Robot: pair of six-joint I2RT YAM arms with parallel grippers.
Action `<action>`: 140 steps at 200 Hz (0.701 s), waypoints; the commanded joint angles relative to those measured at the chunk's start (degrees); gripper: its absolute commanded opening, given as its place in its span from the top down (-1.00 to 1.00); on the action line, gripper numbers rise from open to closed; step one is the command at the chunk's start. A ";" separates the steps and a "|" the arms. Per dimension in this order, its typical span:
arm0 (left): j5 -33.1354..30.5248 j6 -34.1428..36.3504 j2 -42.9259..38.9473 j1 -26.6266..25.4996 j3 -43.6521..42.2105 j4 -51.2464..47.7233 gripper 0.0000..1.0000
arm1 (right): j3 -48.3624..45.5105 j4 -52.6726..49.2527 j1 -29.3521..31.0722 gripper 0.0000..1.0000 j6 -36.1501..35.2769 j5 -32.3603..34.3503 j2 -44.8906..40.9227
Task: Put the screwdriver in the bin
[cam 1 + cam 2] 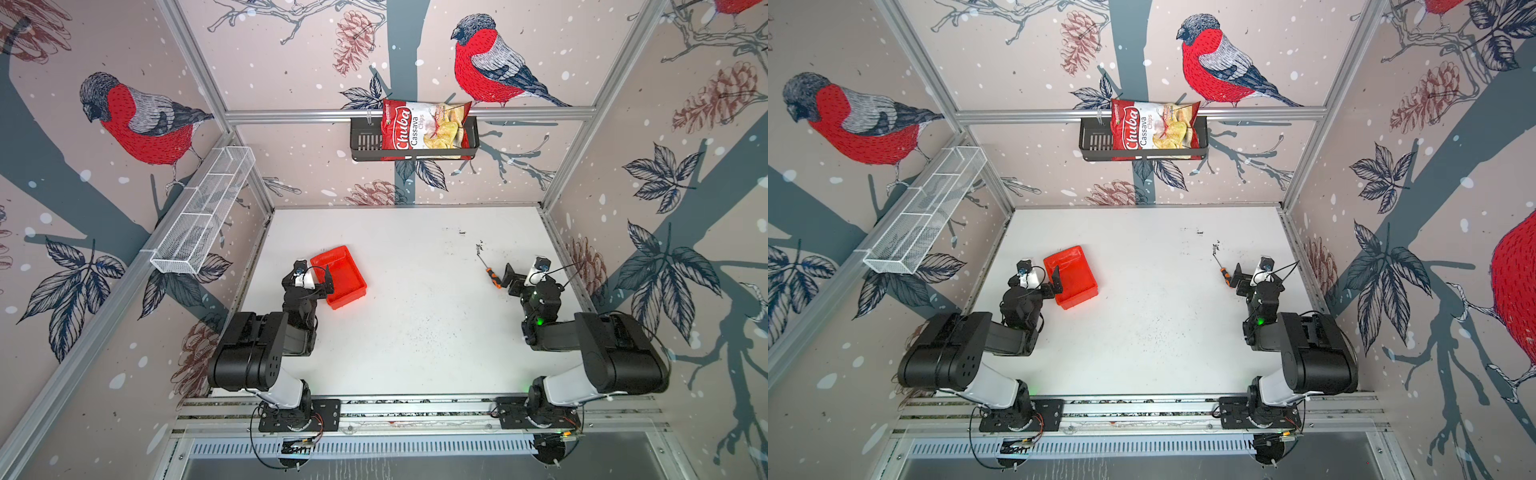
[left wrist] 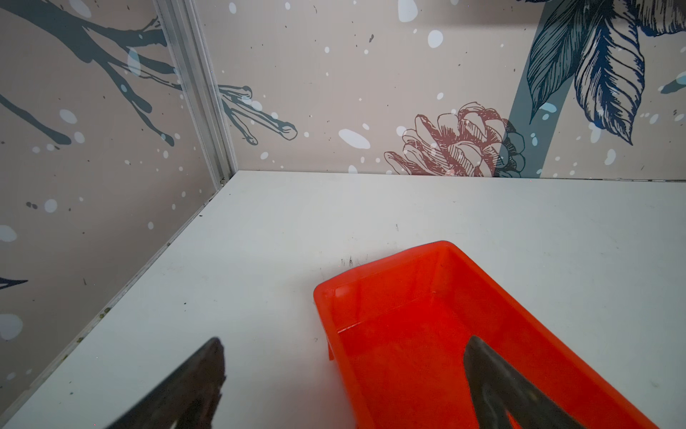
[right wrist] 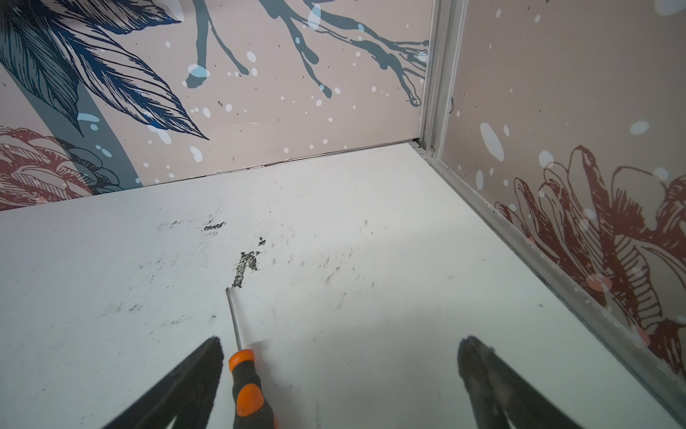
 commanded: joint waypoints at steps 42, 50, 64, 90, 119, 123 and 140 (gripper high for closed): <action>0.39 4.75 -15.29 -2.11 0.08 -12.54 -0.98 | 2.18 -7.64 0.76 -0.99 -0.94 -0.71 -7.71; 1.20 5.74 -17.49 -2.41 0.30 -14.79 -0.98 | 2.95 -10.24 0.91 -0.99 -1.16 -0.63 -9.09; 3.97 7.22 -20.23 -2.99 1.04 -18.49 -0.98 | 4.29 -14.92 1.07 -0.99 -1.74 -1.06 -11.17; 7.49 10.58 -23.93 -5.74 2.93 -23.82 -0.97 | 6.16 -21.29 1.49 -0.99 -4.06 -3.25 -13.66; 13.90 11.68 -25.13 -7.46 6.48 -31.07 -0.97 | 8.69 -27.83 2.54 -0.99 -6.96 -4.89 -16.62; 14.74 11.78 -25.10 -7.72 6.86 -31.58 -0.98 | 9.03 -28.50 2.72 -0.99 -7.43 -5.03 -16.73; 16.69 12.81 -24.87 -9.70 8.37 -33.65 -0.97 | 10.52 -31.68 3.52 -0.99 -9.47 -5.82 -16.85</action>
